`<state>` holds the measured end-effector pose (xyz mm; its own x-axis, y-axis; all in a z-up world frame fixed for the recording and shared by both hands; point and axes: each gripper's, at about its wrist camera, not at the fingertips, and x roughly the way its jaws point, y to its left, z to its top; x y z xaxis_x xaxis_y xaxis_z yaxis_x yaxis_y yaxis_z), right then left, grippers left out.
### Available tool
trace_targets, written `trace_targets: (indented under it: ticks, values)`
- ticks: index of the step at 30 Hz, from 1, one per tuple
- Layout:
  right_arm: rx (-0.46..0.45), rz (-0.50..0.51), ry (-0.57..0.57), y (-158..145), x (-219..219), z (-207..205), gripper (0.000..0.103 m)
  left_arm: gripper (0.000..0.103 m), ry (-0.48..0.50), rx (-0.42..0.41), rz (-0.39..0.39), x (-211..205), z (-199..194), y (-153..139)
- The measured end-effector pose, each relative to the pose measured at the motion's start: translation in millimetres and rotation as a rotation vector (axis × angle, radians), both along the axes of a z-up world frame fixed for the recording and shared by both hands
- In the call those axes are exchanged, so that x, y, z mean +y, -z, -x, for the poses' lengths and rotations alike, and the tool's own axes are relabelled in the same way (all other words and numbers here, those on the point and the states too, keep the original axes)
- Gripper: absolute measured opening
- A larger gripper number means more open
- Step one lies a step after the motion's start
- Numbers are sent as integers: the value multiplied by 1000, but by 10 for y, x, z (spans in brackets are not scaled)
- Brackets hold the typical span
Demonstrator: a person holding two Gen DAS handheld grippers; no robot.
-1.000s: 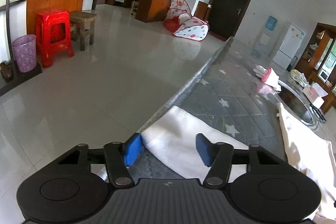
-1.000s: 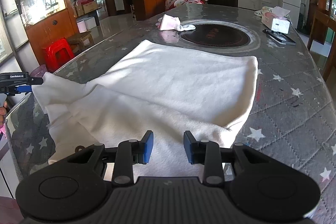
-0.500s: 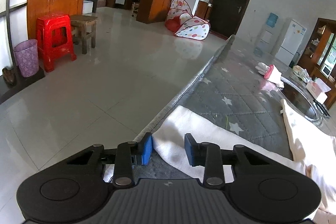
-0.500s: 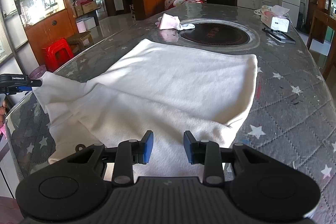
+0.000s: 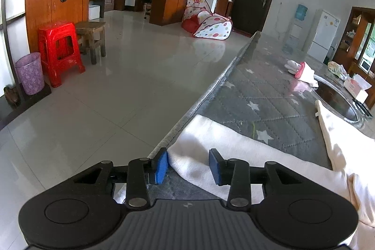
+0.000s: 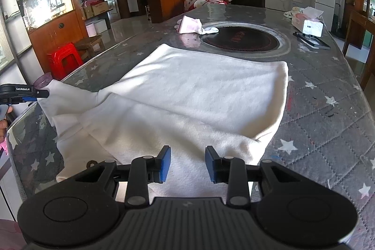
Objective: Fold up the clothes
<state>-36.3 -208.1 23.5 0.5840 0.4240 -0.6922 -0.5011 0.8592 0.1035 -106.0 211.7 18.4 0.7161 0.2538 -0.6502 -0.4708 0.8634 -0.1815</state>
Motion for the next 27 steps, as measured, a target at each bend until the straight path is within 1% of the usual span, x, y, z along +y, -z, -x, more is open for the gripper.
trace_targets:
  ticks: [3, 5, 6, 12, 13, 15, 16, 17, 19, 21, 26, 27]
  values:
    - [1, 0, 3, 1, -8, 4, 32, 45, 0, -1, 3, -2, -3, 2]
    - [1, 0, 5, -1, -13, 4, 32, 50, 0, -2, 6, -1, -5, 3]
    - [1, 0, 6, -2, -15, 4, 32, 51, 1, -2, 6, -2, -8, 5]
    - [-1, 0, 6, 4, -17, 3, 33, 49, -2, -4, -18, -43, -15, 19]
    - [0, -1, 7, 5, -19, 2, 33, 47, -4, -6, -17, -40, -10, 21]
    - [0, -2, 7, 7, -20, 0, 33, 38, -17, -12, -15, -28, 3, 21]
    - [-1, -3, 8, 8, -21, -1, 33, 30, -24, -18, -14, -19, 12, 21]
    - [-1, -4, 9, 7, -25, -1, 33, 27, -32, -24, -12, -10, 21, 21]
    - [-3, -6, 9, 4, -26, -3, 33, 23, -35, -51, 15, 22, 49, -3]
    - [-7, -8, 11, -1, -25, -1, 33, 22, -33, -79, 37, 17, 64, -49]
    - [-11, -14, 14, -12, -23, 3, 33, 19, 26, -170, 98, -92, 71, -249]
    - [-13, -15, 14, -16, -23, 4, 33, 19, 56, -183, 102, -159, 56, -297]
